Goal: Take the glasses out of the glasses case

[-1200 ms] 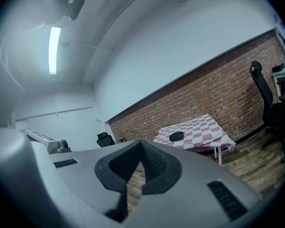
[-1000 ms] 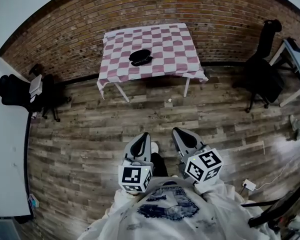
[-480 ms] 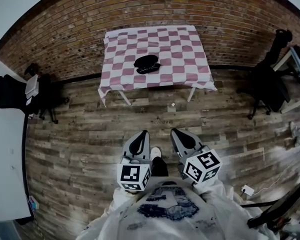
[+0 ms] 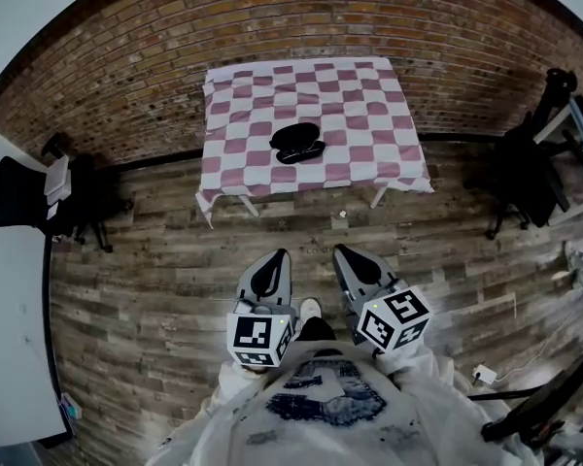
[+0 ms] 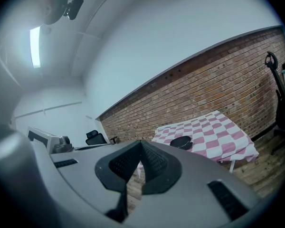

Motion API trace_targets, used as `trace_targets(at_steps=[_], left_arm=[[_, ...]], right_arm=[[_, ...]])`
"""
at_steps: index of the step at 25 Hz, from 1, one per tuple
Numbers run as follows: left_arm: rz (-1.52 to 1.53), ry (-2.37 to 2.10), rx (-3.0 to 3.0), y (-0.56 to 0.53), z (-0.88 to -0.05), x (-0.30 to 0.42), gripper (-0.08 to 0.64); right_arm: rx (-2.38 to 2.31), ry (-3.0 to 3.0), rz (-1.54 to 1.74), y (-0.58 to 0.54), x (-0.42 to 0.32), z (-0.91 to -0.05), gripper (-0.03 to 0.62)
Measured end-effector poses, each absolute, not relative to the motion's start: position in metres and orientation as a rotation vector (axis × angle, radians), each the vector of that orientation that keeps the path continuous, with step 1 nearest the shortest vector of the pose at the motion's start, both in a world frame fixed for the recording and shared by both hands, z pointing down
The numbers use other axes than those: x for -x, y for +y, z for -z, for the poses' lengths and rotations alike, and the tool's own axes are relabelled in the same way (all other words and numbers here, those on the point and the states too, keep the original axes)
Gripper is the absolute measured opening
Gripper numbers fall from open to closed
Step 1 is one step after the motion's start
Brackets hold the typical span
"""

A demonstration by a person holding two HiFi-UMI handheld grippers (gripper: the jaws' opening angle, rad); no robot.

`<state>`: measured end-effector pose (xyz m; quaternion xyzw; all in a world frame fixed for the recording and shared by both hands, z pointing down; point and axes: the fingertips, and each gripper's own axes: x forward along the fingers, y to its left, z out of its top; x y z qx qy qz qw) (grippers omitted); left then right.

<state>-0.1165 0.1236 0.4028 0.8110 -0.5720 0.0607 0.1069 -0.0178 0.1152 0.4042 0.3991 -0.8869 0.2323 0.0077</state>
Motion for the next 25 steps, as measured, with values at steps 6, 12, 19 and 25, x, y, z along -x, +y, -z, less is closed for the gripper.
trace_targets(at_steps=[6, 12, 19, 25], left_arm=[[-0.178, -1.668, -2.4, 0.087, -0.404, 0.143, 0.009], [-0.176, -1.634, -2.42, 0.067, -0.405, 0.157, 0.009], [-0.176, -1.581, -2.429, 0.058, -0.413, 0.157, 0.009], [-0.164, -1.575, -2.432, 0.05, -0.413, 0.162, 0.009]], right_arm=[[-1.284, -2.771, -0.736, 0.08, 0.04, -0.404, 0.014], [-1.316, -2.754, -0.74, 0.065, 0.054, -0.405, 0.014], [-1.371, -2.723, -0.738, 0.055, 0.052, -0.405, 0.014], [-1.385, -2.719, -0.715, 0.049, 0.054, -0.401, 0.014]])
